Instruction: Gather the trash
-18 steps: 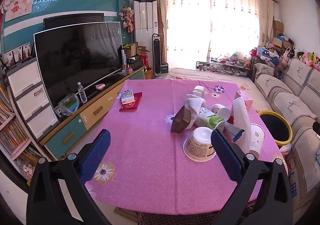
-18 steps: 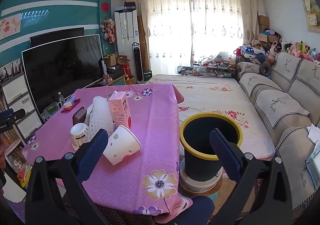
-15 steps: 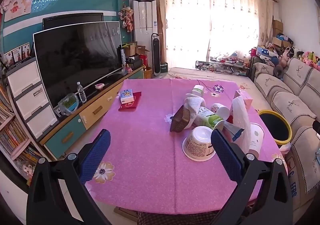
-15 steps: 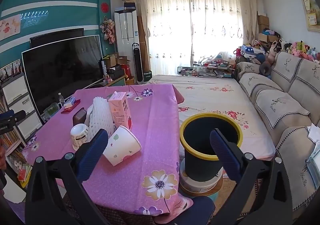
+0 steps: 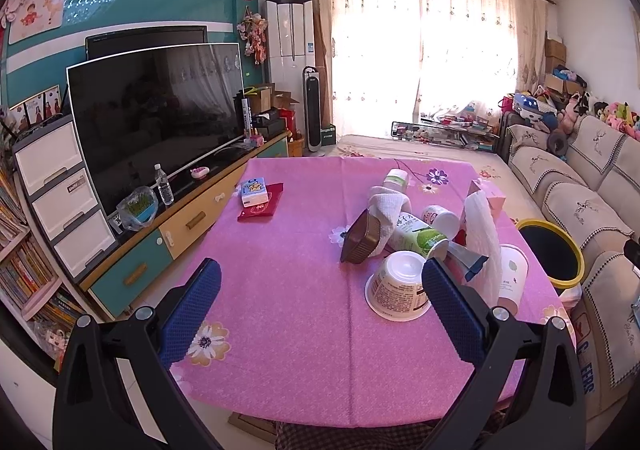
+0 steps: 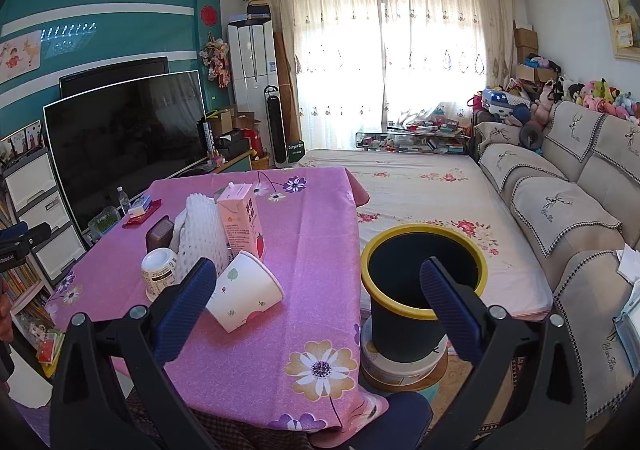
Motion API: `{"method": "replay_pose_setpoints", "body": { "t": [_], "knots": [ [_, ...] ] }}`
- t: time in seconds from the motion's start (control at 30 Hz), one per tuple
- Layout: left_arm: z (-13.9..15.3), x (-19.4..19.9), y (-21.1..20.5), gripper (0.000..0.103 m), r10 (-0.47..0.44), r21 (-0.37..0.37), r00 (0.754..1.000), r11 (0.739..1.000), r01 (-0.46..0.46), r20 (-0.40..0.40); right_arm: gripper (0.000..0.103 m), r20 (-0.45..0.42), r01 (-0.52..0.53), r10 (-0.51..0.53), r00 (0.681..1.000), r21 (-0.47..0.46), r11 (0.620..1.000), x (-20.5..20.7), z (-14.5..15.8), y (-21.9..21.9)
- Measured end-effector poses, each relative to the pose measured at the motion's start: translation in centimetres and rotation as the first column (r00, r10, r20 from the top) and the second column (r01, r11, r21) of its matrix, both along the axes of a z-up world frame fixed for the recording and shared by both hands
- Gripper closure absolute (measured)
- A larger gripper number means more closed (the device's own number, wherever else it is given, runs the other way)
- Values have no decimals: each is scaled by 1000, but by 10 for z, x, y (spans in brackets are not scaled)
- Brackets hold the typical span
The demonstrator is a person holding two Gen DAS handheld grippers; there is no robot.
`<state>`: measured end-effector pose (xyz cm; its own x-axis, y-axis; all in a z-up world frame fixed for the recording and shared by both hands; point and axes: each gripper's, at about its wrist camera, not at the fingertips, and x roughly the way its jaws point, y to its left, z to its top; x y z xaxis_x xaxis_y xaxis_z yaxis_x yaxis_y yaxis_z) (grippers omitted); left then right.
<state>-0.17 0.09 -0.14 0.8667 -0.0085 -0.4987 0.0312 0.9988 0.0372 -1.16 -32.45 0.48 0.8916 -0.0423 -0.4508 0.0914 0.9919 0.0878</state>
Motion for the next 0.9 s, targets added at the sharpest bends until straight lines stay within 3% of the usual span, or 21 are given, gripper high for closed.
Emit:
{"method": "replay_pose_setpoints", "body": {
  "t": [0.9],
  "knots": [
    [-4,0,-2,4,-5,-2,1000,1000,5,-6,6,-6,3,-3,1000,6,1000,4,-7,1]
  ]
}}
